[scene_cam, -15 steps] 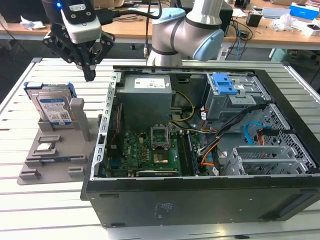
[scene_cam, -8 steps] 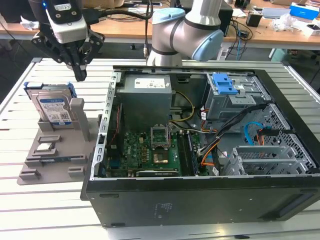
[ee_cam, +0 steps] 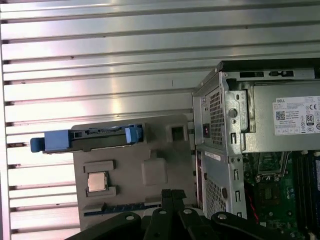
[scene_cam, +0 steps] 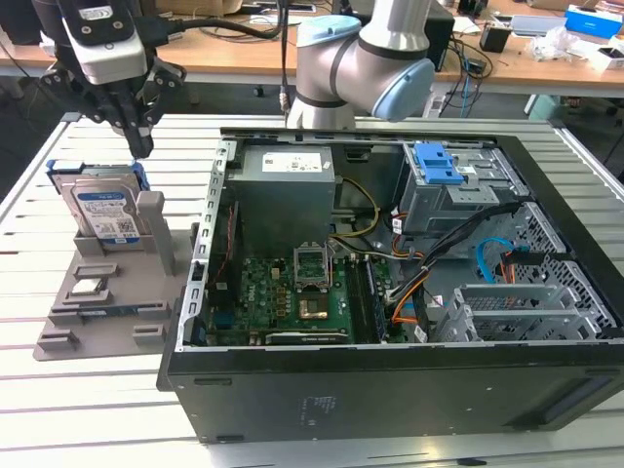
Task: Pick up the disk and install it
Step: 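Reach for the disk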
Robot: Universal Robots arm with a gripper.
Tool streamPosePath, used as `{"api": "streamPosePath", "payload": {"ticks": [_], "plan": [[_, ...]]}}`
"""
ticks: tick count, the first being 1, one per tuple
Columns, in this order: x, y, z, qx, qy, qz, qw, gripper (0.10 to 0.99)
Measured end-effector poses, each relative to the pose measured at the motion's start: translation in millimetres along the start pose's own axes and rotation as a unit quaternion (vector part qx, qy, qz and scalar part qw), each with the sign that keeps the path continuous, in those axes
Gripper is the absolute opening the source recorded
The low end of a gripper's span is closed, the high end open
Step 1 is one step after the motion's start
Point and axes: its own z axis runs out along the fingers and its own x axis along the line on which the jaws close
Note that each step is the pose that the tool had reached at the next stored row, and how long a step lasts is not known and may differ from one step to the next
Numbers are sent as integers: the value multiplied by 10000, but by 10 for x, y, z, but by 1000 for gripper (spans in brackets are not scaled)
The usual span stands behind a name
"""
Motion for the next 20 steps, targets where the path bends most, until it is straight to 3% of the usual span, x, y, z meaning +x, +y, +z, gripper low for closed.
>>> {"api": "streamPosePath", "payload": {"ticks": [20], "plan": [[349,-26,-7,0,0,0,10000,106]]}}
